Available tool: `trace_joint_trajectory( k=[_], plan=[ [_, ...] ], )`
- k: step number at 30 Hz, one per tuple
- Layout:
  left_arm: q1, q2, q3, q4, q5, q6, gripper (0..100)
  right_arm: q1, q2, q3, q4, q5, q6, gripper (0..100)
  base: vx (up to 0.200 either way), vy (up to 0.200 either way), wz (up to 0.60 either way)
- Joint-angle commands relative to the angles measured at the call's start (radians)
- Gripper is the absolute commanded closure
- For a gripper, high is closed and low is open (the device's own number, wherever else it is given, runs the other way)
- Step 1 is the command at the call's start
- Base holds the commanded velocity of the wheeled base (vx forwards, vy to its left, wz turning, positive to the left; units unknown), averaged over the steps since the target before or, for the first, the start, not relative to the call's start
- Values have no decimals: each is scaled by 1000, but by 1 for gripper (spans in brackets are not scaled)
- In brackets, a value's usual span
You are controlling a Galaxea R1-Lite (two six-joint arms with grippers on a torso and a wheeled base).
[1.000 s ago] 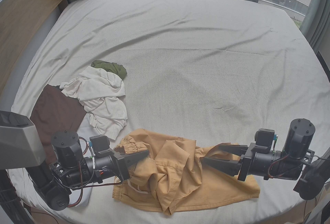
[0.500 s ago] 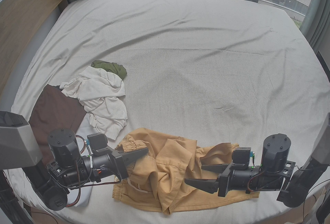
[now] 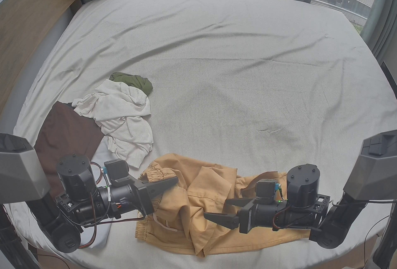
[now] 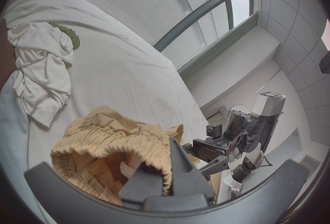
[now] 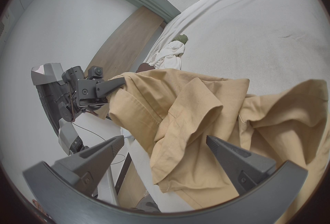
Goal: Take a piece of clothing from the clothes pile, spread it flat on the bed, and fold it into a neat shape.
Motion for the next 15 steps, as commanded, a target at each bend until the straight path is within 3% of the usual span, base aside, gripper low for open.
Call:
trace_joint_trajectory(
  k=[1, 7, 8, 15],
  plan=[
    [0, -2, 0, 0, 0, 0, 100, -4, 35, -31, -3, -1, 0, 0, 0, 0, 0],
    [0, -4, 0, 0, 0, 0, 100, -4, 35, -51, -7, -28, 2, 0, 0, 0, 0],
    [0, -4, 0, 0, 0, 0, 100, -4, 35, -52, -7, -30, 2, 100, 0, 0, 0],
    [-2, -2, -2, 0, 0, 0, 100, -4, 35, -54, -9, -33, 3, 100, 0, 0, 0]
  ],
)
